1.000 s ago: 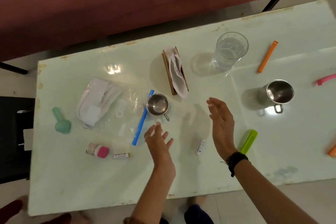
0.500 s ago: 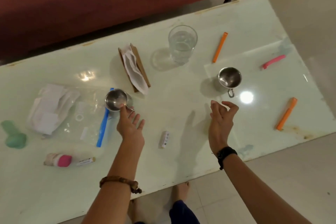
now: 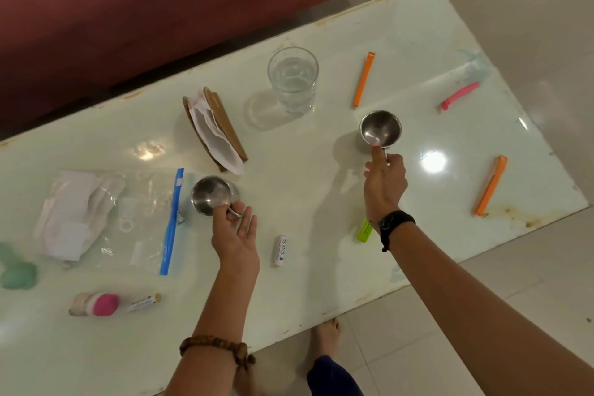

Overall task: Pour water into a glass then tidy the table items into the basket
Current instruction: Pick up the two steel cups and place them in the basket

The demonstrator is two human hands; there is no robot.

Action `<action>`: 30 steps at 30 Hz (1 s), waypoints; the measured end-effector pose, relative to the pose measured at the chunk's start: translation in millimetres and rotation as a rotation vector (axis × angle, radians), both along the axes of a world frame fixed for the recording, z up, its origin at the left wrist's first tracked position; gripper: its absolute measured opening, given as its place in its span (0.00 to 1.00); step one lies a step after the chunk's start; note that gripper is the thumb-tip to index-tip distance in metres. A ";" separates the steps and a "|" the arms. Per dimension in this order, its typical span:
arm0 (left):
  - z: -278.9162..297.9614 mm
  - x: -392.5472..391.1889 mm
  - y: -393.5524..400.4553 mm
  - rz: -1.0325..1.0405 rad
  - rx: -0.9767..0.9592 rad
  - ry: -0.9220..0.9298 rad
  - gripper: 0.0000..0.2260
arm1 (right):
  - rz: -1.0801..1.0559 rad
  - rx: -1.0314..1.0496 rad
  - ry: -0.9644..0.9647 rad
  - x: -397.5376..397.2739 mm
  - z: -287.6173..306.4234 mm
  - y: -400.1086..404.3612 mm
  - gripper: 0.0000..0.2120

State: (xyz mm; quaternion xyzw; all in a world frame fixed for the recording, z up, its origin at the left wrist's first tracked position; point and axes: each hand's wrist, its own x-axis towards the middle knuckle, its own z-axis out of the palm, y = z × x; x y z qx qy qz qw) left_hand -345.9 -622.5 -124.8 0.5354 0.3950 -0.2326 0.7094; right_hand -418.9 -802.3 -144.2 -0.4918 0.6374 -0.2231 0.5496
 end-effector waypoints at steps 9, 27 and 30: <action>11.9 -29.6 30.4 -0.027 -0.014 0.032 0.07 | -0.045 0.046 0.039 10.2 33.7 51.1 0.18; 94.9 93.1 316.5 0.104 0.111 -0.277 0.11 | 0.718 -0.131 -0.245 146.1 145.7 397.6 0.21; 110.8 126.8 397.5 0.213 0.174 -0.311 0.13 | 0.869 -0.147 -0.302 196.9 152.3 457.7 0.20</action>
